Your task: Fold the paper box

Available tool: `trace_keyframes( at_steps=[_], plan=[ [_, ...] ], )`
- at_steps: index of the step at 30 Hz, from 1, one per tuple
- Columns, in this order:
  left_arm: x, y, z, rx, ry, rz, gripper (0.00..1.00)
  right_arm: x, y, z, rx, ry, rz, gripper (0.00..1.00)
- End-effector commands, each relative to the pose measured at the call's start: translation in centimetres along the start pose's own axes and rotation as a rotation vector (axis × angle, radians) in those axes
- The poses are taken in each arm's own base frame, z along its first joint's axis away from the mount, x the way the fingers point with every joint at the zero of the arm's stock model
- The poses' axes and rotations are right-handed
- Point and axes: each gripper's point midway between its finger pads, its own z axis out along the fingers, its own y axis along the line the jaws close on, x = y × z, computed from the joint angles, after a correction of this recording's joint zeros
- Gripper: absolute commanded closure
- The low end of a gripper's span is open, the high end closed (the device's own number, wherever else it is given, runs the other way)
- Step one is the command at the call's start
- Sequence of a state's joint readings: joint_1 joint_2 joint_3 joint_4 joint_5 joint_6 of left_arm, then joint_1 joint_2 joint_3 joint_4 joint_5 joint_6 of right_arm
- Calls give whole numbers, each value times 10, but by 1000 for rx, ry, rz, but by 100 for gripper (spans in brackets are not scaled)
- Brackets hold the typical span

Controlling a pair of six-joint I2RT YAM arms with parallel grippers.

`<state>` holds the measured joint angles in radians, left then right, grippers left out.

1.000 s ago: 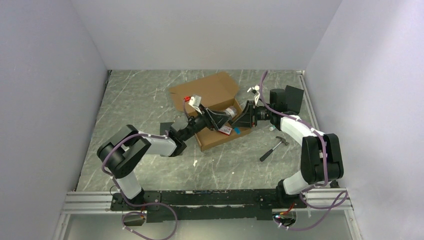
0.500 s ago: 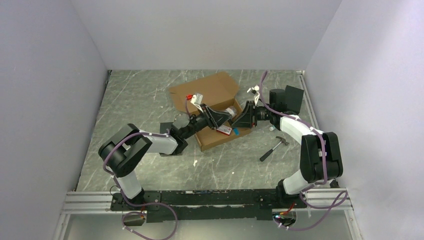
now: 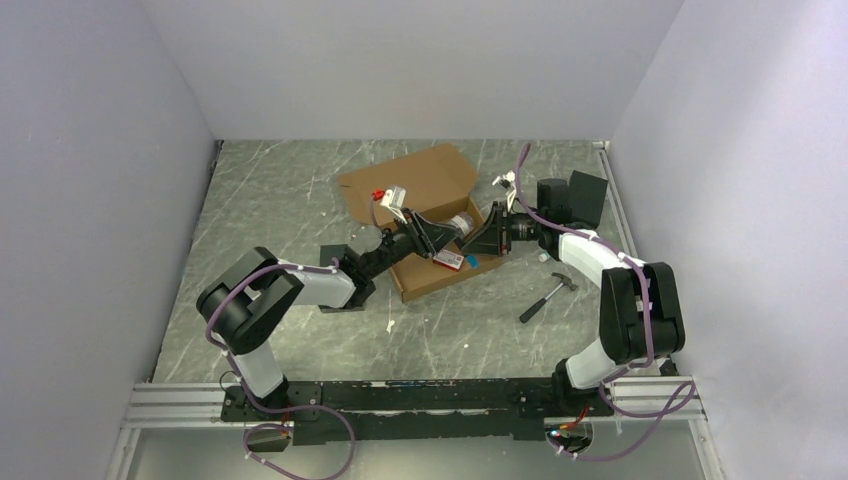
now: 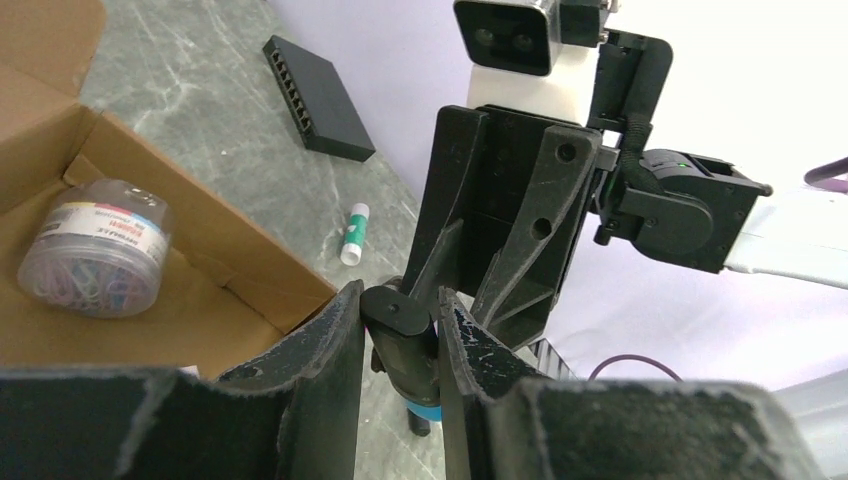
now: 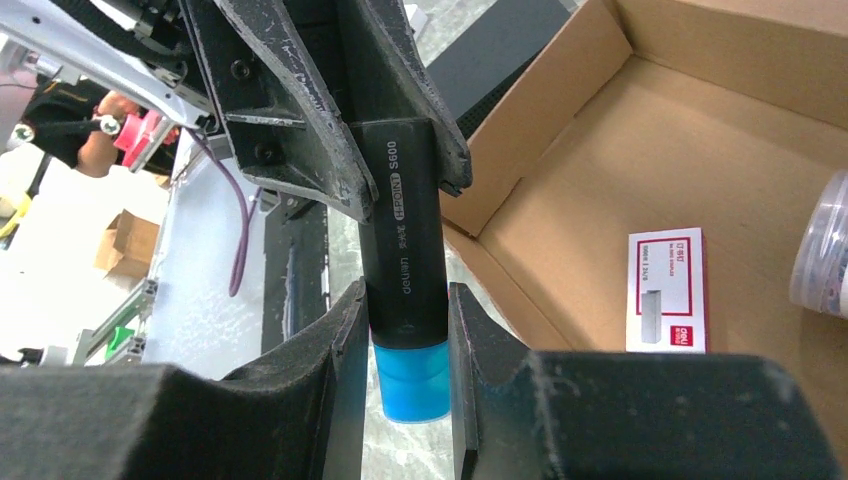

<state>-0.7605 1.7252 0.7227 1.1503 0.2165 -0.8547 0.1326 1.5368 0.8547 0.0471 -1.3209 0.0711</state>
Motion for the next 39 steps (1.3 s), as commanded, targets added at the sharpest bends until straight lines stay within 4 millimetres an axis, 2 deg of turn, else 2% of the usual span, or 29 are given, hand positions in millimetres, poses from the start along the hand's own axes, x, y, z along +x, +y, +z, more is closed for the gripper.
trace_keyframes(
  at_steps=[1, 10, 18, 23, 25, 27, 28, 30, 33, 39],
  plan=[
    [-10, -6, 2, -10, -29, 45, 97, -1, -17, 3, 84, -6, -13, 85],
    [-18, 13, -4, -66, -67, 27, 100, -2, -19, 4, 101, 5, -23, 47],
    [-32, 35, -22, -131, -92, 17, 100, -7, -22, -4, 140, 22, -54, 28],
    [-39, 66, -43, -322, -67, 41, 100, -17, -26, -22, 195, 12, -100, 24],
    [-31, 87, -55, -479, 25, 61, 100, -18, -26, -26, 205, 1, -106, 24],
    [-37, 103, -66, -651, 87, 93, 100, -19, -27, -28, 211, 0, -111, 23],
    [-45, 104, -66, -710, 114, 119, 100, -20, -27, -29, 214, 1, -113, 23],
    [-50, 111, -73, -814, 207, 185, 100, -20, -27, -29, 216, 3, -116, 23],
    [-41, 121, -78, -905, 375, 244, 100, -20, -29, -31, 225, 6, -123, 23],
    [-24, 131, -71, -965, 631, 366, 99, -25, -33, -43, 265, 0, -138, 23]
  ],
)
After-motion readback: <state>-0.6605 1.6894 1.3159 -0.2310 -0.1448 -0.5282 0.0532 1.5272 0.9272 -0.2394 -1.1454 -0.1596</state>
